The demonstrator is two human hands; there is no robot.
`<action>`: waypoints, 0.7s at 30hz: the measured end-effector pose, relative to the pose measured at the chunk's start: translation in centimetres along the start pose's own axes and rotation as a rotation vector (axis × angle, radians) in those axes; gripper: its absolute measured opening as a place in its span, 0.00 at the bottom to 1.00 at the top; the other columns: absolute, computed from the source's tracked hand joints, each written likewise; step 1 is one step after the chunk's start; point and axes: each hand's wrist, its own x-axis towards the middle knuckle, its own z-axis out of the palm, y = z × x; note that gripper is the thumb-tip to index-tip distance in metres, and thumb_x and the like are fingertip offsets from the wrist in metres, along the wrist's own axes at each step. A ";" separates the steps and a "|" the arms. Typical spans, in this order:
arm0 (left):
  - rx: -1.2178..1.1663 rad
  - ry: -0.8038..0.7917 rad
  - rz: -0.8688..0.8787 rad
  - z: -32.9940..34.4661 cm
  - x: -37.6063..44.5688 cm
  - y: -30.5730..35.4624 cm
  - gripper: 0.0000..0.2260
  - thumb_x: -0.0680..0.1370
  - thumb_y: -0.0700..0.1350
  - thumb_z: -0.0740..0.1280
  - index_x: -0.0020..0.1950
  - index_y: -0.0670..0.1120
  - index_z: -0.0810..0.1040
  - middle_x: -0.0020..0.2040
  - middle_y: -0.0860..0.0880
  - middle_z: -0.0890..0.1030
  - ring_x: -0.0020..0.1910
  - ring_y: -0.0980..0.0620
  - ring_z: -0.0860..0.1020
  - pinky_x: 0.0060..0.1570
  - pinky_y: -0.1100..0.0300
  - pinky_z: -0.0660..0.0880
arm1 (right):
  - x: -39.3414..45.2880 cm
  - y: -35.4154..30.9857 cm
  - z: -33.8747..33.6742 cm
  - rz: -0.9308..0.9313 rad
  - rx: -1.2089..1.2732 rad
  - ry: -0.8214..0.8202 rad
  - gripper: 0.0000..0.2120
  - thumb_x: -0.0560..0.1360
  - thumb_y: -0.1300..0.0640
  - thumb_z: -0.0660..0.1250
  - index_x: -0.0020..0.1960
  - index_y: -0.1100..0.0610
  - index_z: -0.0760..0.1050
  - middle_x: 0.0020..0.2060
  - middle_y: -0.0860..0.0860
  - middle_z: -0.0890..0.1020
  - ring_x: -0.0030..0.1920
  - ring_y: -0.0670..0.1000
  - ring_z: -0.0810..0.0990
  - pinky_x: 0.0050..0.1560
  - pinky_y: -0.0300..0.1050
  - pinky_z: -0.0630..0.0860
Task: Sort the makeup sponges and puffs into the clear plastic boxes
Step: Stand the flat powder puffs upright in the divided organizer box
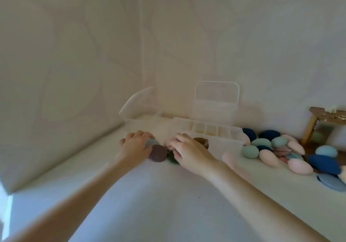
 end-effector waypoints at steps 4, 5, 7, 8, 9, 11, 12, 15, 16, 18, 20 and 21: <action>0.072 -0.106 -0.117 0.6 -0.8 -2.7 0.18 0.80 0.50 0.53 0.70 0.58 0.63 0.70 0.50 0.65 0.68 0.42 0.64 0.64 0.46 0.64 | 1.7 -2.2 1.9 -0.019 0.034 -0.055 0.17 0.78 0.63 0.57 0.66 0.57 0.70 0.64 0.54 0.70 0.66 0.54 0.67 0.61 0.51 0.71; 0.060 -0.102 -0.080 0.7 -0.9 -3.1 0.18 0.80 0.49 0.53 0.70 0.58 0.63 0.70 0.50 0.65 0.68 0.42 0.65 0.64 0.48 0.65 | 2.1 -2.7 2.1 -0.030 0.028 -0.059 0.18 0.78 0.64 0.57 0.67 0.57 0.70 0.66 0.54 0.68 0.67 0.55 0.66 0.62 0.52 0.69; 0.006 -0.069 0.014 0.7 -0.7 -3.8 0.19 0.79 0.45 0.56 0.70 0.54 0.65 0.70 0.50 0.67 0.67 0.44 0.68 0.63 0.53 0.66 | 3.0 -3.2 2.3 -0.044 -0.039 -0.055 0.19 0.77 0.65 0.57 0.67 0.58 0.70 0.69 0.56 0.65 0.69 0.56 0.62 0.65 0.52 0.65; -0.020 -0.047 0.049 0.5 -0.6 -3.9 0.19 0.78 0.42 0.57 0.69 0.51 0.67 0.69 0.49 0.68 0.66 0.44 0.70 0.62 0.56 0.67 | 3.4 -3.3 1.9 -0.042 -0.098 -0.033 0.19 0.77 0.65 0.57 0.67 0.59 0.70 0.70 0.56 0.64 0.70 0.57 0.60 0.66 0.50 0.62; -0.037 -0.016 0.067 0.4 -0.4 -4.0 0.18 0.77 0.41 0.58 0.68 0.49 0.69 0.68 0.48 0.70 0.65 0.44 0.71 0.60 0.57 0.67 | 4.0 -3.1 1.7 -0.011 -0.143 -0.004 0.19 0.77 0.65 0.57 0.67 0.59 0.70 0.71 0.56 0.63 0.71 0.57 0.59 0.67 0.50 0.60; -0.038 0.068 0.039 0.4 -0.3 -4.3 0.16 0.77 0.41 0.57 0.64 0.49 0.73 0.65 0.49 0.73 0.63 0.45 0.71 0.59 0.55 0.67 | 5.2 -2.2 0.7 0.140 -0.184 0.025 0.20 0.77 0.63 0.58 0.68 0.58 0.68 0.70 0.57 0.64 0.70 0.58 0.60 0.68 0.50 0.59; -0.025 0.104 0.009 0.4 -0.4 -4.1 0.15 0.78 0.42 0.57 0.62 0.51 0.74 0.64 0.50 0.73 0.63 0.46 0.70 0.60 0.54 0.66 | 5.5 -1.6 0.1 0.226 -0.181 -0.008 0.22 0.76 0.61 0.58 0.70 0.57 0.65 0.69 0.58 0.64 0.69 0.59 0.61 0.68 0.51 0.59; 0.091 0.158 0.009 0.9 -0.5 -4.0 0.13 0.80 0.46 0.54 0.61 0.53 0.74 0.64 0.53 0.73 0.66 0.48 0.67 0.64 0.52 0.61 | 5.4 -0.4 -0.5 0.330 -0.116 -0.178 0.27 0.76 0.59 0.58 0.73 0.52 0.56 0.66 0.57 0.68 0.65 0.60 0.67 0.67 0.53 0.61; 0.137 0.158 0.034 1.0 -0.4 -3.9 0.14 0.81 0.47 0.53 0.62 0.53 0.73 0.65 0.53 0.72 0.67 0.48 0.66 0.65 0.52 0.60 | 5.0 -0.1 -0.5 0.323 -0.100 -0.180 0.27 0.76 0.59 0.58 0.73 0.51 0.56 0.65 0.56 0.71 0.62 0.59 0.70 0.66 0.52 0.61; 0.149 0.128 0.035 1.4 -0.1 -3.8 0.14 0.82 0.48 0.52 0.63 0.52 0.72 0.67 0.52 0.70 0.68 0.47 0.64 0.65 0.52 0.61 | 3.9 0.1 -0.4 0.297 -0.111 -0.119 0.25 0.76 0.63 0.59 0.71 0.51 0.58 0.61 0.52 0.75 0.55 0.55 0.73 0.62 0.50 0.63; 0.077 0.048 -0.055 1.7 0.3 -3.5 0.15 0.81 0.50 0.53 0.65 0.51 0.70 0.67 0.50 0.68 0.68 0.44 0.63 0.63 0.49 0.64 | 2.7 0.5 -0.7 0.270 -0.106 -0.085 0.21 0.78 0.64 0.56 0.68 0.51 0.60 0.58 0.51 0.77 0.52 0.54 0.74 0.61 0.49 0.64; 0.033 0.021 -0.115 1.7 0.4 -3.4 0.15 0.80 0.51 0.54 0.65 0.51 0.69 0.67 0.48 0.67 0.68 0.42 0.63 0.63 0.48 0.64 | 2.2 0.7 -1.0 0.247 -0.089 -0.093 0.20 0.78 0.64 0.55 0.67 0.50 0.61 0.55 0.50 0.78 0.52 0.54 0.74 0.61 0.49 0.64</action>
